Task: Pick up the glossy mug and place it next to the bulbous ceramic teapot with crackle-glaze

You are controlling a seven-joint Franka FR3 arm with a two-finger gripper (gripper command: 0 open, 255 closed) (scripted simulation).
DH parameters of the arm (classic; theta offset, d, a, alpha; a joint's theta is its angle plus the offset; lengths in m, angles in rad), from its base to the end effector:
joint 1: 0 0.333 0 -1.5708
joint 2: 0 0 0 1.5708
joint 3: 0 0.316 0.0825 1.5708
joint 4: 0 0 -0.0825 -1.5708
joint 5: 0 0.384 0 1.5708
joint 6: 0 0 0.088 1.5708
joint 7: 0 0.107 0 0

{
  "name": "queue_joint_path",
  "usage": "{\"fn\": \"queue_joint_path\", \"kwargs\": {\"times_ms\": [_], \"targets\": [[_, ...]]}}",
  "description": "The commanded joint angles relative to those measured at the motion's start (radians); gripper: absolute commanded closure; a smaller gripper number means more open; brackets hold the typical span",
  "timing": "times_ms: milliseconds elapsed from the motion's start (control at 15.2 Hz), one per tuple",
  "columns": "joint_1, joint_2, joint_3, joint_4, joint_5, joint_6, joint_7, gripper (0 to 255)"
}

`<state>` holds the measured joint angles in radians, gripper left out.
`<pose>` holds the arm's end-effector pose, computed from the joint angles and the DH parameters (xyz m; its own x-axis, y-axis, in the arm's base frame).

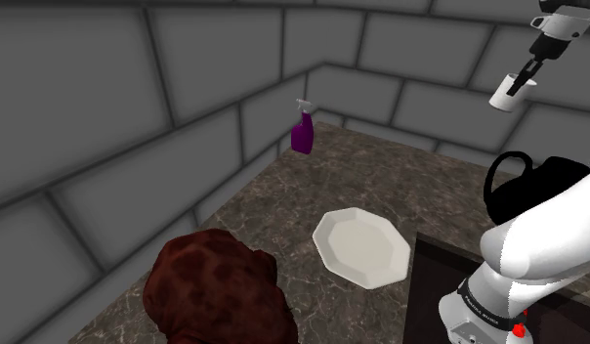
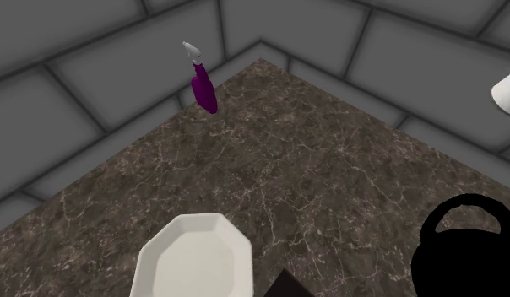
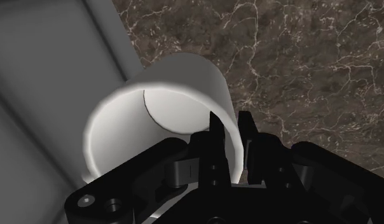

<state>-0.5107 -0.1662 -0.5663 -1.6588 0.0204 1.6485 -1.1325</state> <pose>0.2241 -0.4675 0.6643 0.9863 0.0605 0.1536 0.0501 -0.9962 0.0708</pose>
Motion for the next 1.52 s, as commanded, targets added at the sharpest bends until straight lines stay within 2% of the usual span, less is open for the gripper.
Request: {"fn": "queue_joint_path", "kwargs": {"times_ms": [0, 396, 528, 1452], "targets": [[-0.017, 0.025, -0.036, 0.027, 0.016, -0.009, -0.056, 255], [-0.09, 0.145, -0.155, 0.146, 0.103, -0.052, -0.245, 255], [-0.137, 0.22, -0.204, 0.216, 0.163, -0.081, -0.333, 255], [-0.117, 0.151, -0.183, -0.038, 0.115, 0.127, -0.324, 255]]}}
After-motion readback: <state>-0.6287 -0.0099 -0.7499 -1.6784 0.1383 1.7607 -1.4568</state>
